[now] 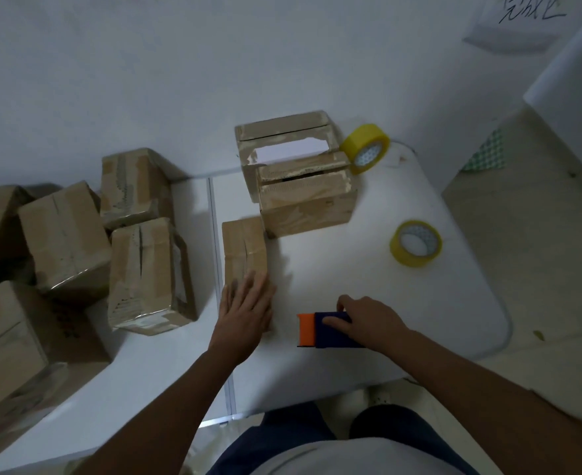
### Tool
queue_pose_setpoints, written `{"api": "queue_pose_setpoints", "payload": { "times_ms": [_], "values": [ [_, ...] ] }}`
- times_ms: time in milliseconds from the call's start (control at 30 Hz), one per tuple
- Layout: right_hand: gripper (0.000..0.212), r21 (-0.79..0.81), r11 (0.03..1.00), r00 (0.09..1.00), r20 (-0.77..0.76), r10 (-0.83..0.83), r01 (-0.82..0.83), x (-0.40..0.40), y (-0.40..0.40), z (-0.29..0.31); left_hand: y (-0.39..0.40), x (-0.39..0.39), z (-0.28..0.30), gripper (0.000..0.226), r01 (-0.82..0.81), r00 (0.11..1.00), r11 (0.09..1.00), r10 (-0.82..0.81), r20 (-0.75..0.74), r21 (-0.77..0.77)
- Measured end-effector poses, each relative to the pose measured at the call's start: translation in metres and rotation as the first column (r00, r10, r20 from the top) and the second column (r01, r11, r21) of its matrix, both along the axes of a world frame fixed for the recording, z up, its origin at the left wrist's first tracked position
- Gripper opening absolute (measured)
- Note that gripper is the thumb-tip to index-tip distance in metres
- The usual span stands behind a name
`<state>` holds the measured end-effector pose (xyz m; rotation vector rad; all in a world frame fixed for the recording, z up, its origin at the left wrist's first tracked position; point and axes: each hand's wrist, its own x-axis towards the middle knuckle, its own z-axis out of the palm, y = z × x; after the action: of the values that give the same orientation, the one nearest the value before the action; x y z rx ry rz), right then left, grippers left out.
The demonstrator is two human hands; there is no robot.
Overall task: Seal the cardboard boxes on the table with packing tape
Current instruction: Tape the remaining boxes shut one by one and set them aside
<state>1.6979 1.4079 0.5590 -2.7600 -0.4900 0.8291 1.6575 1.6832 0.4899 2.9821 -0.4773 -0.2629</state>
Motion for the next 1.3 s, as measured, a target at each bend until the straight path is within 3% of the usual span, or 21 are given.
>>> {"api": "queue_pose_setpoints", "payload": {
  "times_ms": [133, 300, 600, 800, 933, 1000, 1133, 1233, 1300],
  "values": [
    [0.042, 0.023, 0.999, 0.999, -0.012, 0.03, -0.029, -0.002, 0.003, 0.002, 0.003, -0.007, -0.004, 0.064, 0.098, 0.993, 0.977, -0.108, -0.042, -0.187],
    [0.041, -0.048, 0.995, 0.994, 0.046, 0.095, -0.093, -0.004, 0.007, 0.007, 0.009, -0.014, -0.017, 0.059, 0.01, 0.999, 0.955, -0.025, -0.045, -0.298],
    [0.042, -0.119, 0.992, 0.995, 0.086, 0.056, -0.046, -0.002, 0.034, 0.0, -0.017, -0.024, -0.016, 0.05, -0.209, 0.978, 0.929, 0.203, -0.053, -0.305],
    [0.038, -0.17, 0.972, 0.979, 0.155, -0.136, 0.162, 0.026, -0.001, 0.007, -0.018, -0.027, -0.021, 0.04, -0.219, 0.972, 0.923, 0.235, 0.015, -0.315],
    [0.034, -0.024, 0.974, 0.932, 0.297, -0.207, 0.224, 0.032, -0.003, 0.002, -0.019, -0.028, -0.026, 0.038, -0.197, 0.974, 0.935, 0.22, 0.046, -0.296],
    [0.039, 0.105, 0.965, 0.938, 0.232, -0.258, 0.24, 0.031, 0.006, -0.009, -0.019, -0.026, -0.025, 0.044, -0.216, 0.973, 0.924, 0.229, 0.003, -0.317],
    [0.053, 0.143, 0.961, 0.966, 0.077, -0.247, 0.235, 0.021, 0.013, -0.031, -0.026, -0.023, -0.021, 0.052, -0.269, 0.962, 0.908, 0.272, -0.036, -0.321],
    [0.04, 0.155, 0.977, 0.95, 0.253, -0.18, 0.144, 0.015, 0.017, -0.041, -0.031, -0.017, -0.016, 0.057, -0.304, 0.952, 0.889, 0.298, -0.073, -0.343],
    [0.025, 0.259, 0.961, 0.912, 0.364, -0.189, 0.096, 0.009, 0.025, -0.048, -0.034, -0.015, -0.01, 0.06, -0.341, 0.939, 0.864, 0.325, -0.107, -0.371]
  ]
}}
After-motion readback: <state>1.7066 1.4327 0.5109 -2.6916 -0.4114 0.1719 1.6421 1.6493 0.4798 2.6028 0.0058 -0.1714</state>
